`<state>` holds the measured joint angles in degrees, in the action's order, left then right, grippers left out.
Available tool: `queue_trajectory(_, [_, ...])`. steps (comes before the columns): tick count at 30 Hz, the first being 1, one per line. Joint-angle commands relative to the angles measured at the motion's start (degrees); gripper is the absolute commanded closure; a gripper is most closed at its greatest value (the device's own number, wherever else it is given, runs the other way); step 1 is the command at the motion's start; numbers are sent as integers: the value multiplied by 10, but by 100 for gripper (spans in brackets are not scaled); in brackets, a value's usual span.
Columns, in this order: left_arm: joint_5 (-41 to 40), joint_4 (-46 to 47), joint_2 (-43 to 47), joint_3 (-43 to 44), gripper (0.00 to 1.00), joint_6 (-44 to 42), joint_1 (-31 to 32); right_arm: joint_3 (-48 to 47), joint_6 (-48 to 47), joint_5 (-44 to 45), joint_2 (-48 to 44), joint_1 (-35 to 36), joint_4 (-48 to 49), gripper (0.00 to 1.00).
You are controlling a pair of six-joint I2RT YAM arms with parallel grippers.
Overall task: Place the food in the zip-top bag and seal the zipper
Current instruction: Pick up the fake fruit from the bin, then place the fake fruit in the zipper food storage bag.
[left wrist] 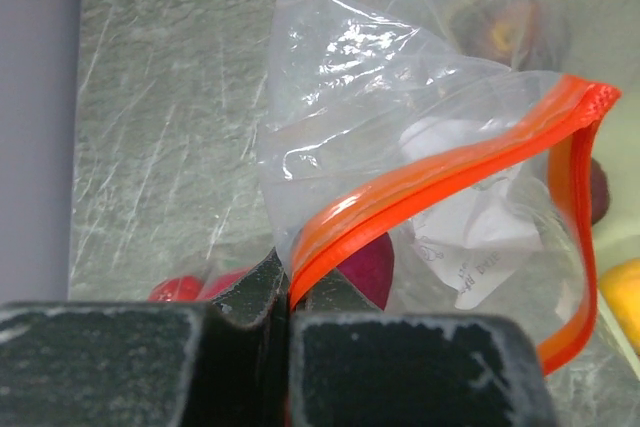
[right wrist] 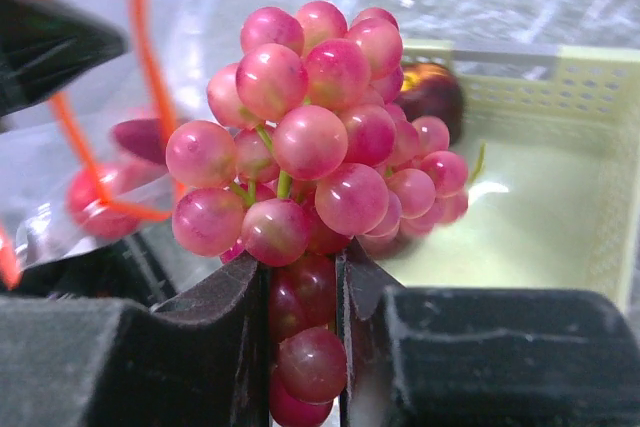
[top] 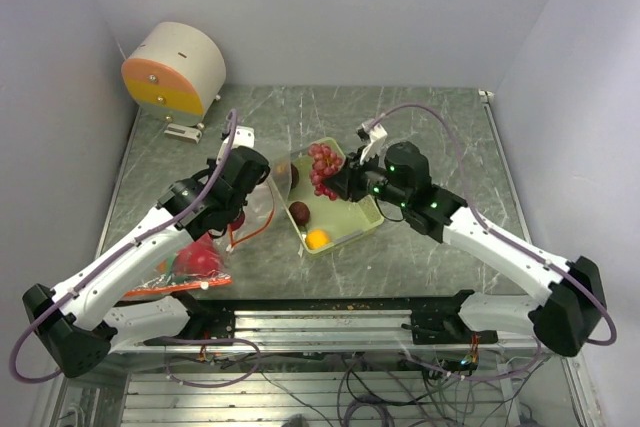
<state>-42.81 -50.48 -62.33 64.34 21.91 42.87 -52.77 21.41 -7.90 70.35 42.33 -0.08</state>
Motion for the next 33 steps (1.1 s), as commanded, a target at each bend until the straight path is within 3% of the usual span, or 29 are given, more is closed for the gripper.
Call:
queue_trajectory(1, [38, 50, 21, 13, 93, 7, -2, 17, -12, -141, -47, 1, 67, 97])
queue_trajectory(6, [64, 69, 16, 1, 93, 16, -2, 29, 21, -266, -84, 0, 148, 97])
queue_trajectory(14, [88, 103, 5, -23, 93, 27, -2, 54, 99, -398, -92, 10, 311, 97])
queue_trajectory(21, [119, 102, 26, -10, 93, 37, -3, 61, 128, -392, -35, 40, 407, 96])
queue_trajectory(33, [175, 97, 123, -27, 93, 65, -3, 79, 131, -280, 75, 70, 502, 97])
